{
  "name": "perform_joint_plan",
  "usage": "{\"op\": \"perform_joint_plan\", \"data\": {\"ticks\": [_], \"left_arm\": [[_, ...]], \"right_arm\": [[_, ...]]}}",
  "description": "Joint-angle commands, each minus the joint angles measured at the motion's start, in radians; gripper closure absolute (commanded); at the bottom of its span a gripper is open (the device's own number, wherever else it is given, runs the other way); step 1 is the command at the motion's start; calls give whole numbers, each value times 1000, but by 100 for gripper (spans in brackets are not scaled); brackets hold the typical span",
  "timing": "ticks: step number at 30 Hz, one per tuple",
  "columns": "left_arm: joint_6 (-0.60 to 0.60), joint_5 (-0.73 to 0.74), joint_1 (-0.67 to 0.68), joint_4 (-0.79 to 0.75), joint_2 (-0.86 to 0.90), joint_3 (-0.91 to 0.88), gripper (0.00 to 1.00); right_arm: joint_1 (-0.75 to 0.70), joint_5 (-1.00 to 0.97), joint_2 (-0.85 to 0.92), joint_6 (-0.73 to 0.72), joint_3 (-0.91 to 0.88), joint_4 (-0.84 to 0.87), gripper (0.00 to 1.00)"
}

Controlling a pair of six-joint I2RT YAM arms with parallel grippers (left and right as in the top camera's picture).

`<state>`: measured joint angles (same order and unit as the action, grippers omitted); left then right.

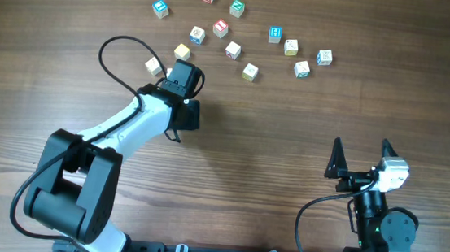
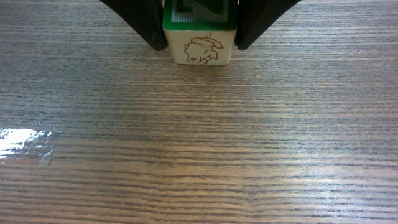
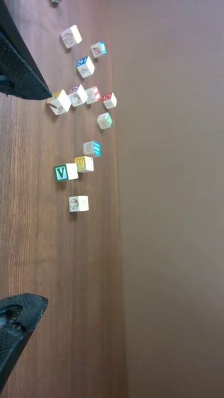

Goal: Form a horizontal line

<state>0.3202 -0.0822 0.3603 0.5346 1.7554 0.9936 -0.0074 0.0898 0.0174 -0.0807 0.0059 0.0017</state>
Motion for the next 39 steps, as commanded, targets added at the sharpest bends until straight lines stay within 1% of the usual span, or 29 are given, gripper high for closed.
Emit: {"op": "perform_joint_plan", "data": {"ticks": [1, 2, 3, 4, 5, 7, 8, 12, 14, 17, 18, 19, 20, 21, 22, 24, 25, 27, 28, 30, 31, 32, 33, 34, 35, 36, 38, 39], "left_arm": [[-25, -17, 2, -4, 12, -10, 63], [-25, -17, 2, -4, 12, -10, 62], [-25, -17, 2, -3, 12, -10, 58], [-25, -17, 2, -2, 12, -10, 49], [-25, -17, 2, -1, 12, -10, 43], [-26, -17, 2, -2, 12, -10, 35], [-26, -18, 1, -5, 12, -10, 35], [-26, -21, -32, 17, 11, 48, 42], [-26, -21, -71, 66, 11, 142, 42], [-26, -20, -142, 176, 11, 362, 44], [-26, -20, -160, 207, 11, 436, 47], [-26, -20, -182, 248, 11, 536, 59], [-26, -20, -198, 278, 11, 623, 74], [-26, -20, -226, 304, 11, 769, 96], [-30, -21, -242, 301, 11, 858, 96], [-51, -20, -275, 213, 11, 1005, 96], [-47, -19, -286, 143, 11, 1051, 96], [-47, -17, -283, 89, 11, 1063, 96], [-47, -11, -277, 116, 14, 1062, 96], [-43, -8, -256, 287, 40, 1062, 96], [-43, -8, -242, 471, 72, 1062, 96], [-43, -6, -237, 553, 90, 1060, 96], [-39, -4, -233, 643, 113, 1051, 91], [-14, -4, -231, 705, 131, 1038, 73], [12, 9, -229, 756, 151, 1021, 49], [33, 39, -226, 794, 176, 995, 40], [31, 139, -217, 813, 219, 914, 33], [31, 161, -210, 802, 236, 861, 29]], "right_arm": [[4, 13, -8, 10, -1, 5, 1], [4, 13, -8, 10, -1, 5, 0], [4, 13, -8, 10, -1, 5, 0], [4, 13, -8, 10, -1, 5, 0], [4, 13, -8, 10, -1, 5, 0], [4, 13, -8, 10, -1, 5, 0], [4, 13, -8, 10, -1, 5, 0], [4, 13, -8, 10, -1, 5, 0], [4, 13, -8, 10, -1, 5, 0], [4, 13, -8, 10, -1, 5, 0], [4, 13, -8, 10, -1, 5, 0], [4, 13, -8, 10, -1, 5, 0], [4, 13, -8, 10, -1, 5, 0], [4, 13, -8, 10, -1, 5, 0], [4, 13, -8, 10, -1, 5, 0], [4, 13, -8, 10, -1, 5, 0], [4, 13, -8, 10, -1, 5, 0], [4, 13, -8, 10, -1, 5, 1], [4, 13, -8, 10, -1, 5, 0], [4, 13, -8, 10, -1, 5, 0], [4, 13, -8, 10, -1, 5, 0], [4, 13, -8, 10, -1, 5, 0], [4, 13, -8, 10, -1, 5, 0], [4, 13, -8, 10, -1, 5, 0], [4, 13, -8, 10, -1, 5, 0], [4, 13, -8, 10, -1, 5, 0], [4, 13, -8, 10, -1, 5, 0], [4, 13, -8, 10, -1, 5, 0]]}}
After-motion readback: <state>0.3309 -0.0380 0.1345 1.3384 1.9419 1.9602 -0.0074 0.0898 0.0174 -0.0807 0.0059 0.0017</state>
